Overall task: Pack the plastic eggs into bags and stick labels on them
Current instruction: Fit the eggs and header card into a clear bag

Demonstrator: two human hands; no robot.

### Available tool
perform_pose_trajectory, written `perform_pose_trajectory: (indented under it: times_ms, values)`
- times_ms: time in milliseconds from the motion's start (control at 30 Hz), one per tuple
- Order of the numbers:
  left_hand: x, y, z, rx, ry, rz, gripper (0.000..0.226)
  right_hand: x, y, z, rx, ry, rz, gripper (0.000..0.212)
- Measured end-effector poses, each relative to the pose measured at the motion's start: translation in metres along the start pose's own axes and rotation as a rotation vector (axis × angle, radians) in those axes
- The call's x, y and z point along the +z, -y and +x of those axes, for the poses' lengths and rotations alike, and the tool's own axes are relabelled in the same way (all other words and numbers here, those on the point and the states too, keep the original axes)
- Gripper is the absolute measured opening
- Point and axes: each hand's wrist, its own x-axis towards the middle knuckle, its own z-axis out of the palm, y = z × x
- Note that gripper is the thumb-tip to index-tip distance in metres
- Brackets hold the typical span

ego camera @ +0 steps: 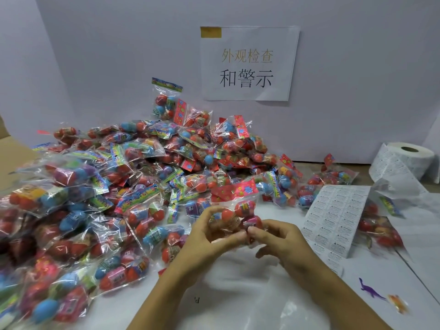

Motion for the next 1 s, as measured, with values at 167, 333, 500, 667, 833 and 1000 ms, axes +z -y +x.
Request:
perform_pose_trajectory:
  times_ms: [167, 333, 500, 667, 833, 1000]
  values:
    - [-0.002, 0.006, 0.001, 0.027, 0.010, -0.020, 0.062, 0.005, 0.003, -0.003, -0.026, 0.033, -0.047, 0.025]
    - [0.001, 0.006, -0.002, 0.020, 0.062, 0.051, 0.055, 0.005, 0.000, -0.004, -0.029, 0.041, -0.079, 0.031]
    - [0.001, 0.003, -0.004, 0.047, 0.087, 0.053, 0.052, 0.006, -0.003, -0.002, -0.022, 0.047, -0.071, 0.036]
    - [0.004, -0.001, -0.001, -0.001, -0.004, -0.041, 0.042, -0.003, -0.005, 0.002, 0.038, -0.003, 0.004, 0.037]
    - [0.004, 0.000, 0.002, -0.009, -0.103, -0.028, 0.016, -0.003, -0.009, 0.005, 0.094, 0.006, 0.046, 0.027]
    - [0.004, -0.002, 0.002, -0.014, -0.092, -0.067, 0.023, -0.004, -0.009, 0.006, 0.068, 0.040, 0.107, 0.044]
